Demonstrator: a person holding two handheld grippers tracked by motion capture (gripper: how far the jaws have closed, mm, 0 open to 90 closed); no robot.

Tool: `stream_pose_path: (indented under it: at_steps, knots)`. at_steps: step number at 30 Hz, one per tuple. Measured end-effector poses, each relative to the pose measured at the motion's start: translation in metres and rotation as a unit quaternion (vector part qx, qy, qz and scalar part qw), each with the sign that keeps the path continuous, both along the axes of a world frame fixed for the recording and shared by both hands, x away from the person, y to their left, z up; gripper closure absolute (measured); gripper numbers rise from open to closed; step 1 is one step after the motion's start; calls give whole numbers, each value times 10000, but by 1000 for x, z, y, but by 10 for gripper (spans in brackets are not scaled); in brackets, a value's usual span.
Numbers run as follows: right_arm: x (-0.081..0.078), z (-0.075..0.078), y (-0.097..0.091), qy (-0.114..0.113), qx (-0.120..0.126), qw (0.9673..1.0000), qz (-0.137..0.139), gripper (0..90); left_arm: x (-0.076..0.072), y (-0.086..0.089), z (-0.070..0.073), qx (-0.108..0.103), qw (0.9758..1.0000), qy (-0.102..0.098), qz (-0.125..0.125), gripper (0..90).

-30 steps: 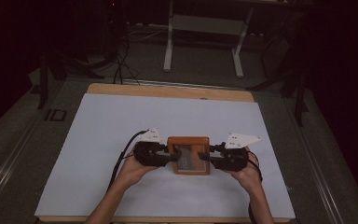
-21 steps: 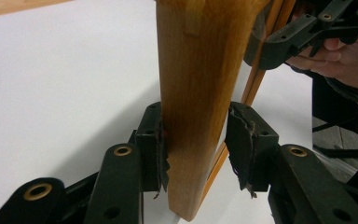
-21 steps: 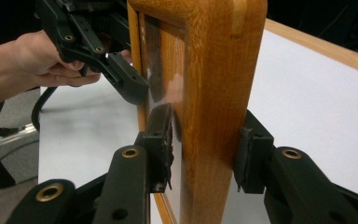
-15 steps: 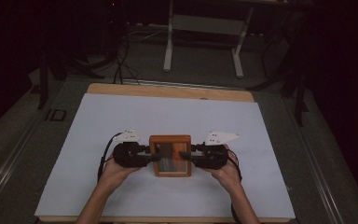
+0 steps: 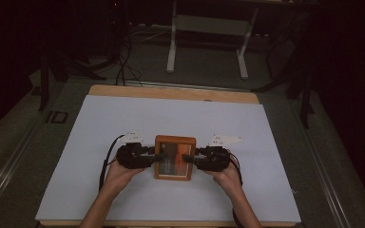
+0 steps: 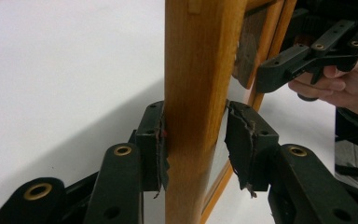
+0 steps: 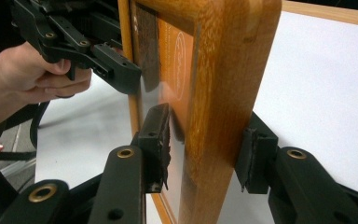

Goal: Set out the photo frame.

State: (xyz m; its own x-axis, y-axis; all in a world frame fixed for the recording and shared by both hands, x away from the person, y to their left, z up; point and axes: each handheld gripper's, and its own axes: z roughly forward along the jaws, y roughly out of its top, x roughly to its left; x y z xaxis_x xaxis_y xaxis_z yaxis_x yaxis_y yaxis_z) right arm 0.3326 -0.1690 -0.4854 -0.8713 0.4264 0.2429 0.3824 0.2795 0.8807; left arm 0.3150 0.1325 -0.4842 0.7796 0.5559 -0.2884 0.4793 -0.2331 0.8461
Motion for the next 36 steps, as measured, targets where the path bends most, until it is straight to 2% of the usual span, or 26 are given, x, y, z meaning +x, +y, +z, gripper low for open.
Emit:
stream_pose_path:
  at_steps: [7, 11, 16, 26, 30, 36]
  knots:
    - [4, -5, 1, -109, 15, 9999, -92, 587, 2, -1, -5, -72, 9998, -19, 189, 593]
    - [8, -7, 1, -11, 67, 9999, -145, 580, 3, -2, -6, -92, 9996, 31, 263, 593]
    - [8, -7, 2, -3, 42, 9998, -179, 574, 3, -3, -6, -51, 9994, 23, 346, 586]
    - [7, -6, 3, -69, -90, 9997, -201, 551, 2, -5, -5, 35, 9994, 23, 336, 570]
    - [7, -6, 4, -65, -219, 9994, -240, 497, 1, -5, -5, 49, 9995, 35, 304, 534]
    - [7, -3, 1, -32, -218, 9992, -345, 392, 0, -4, -4, 28, 9995, 100, 286, 435]
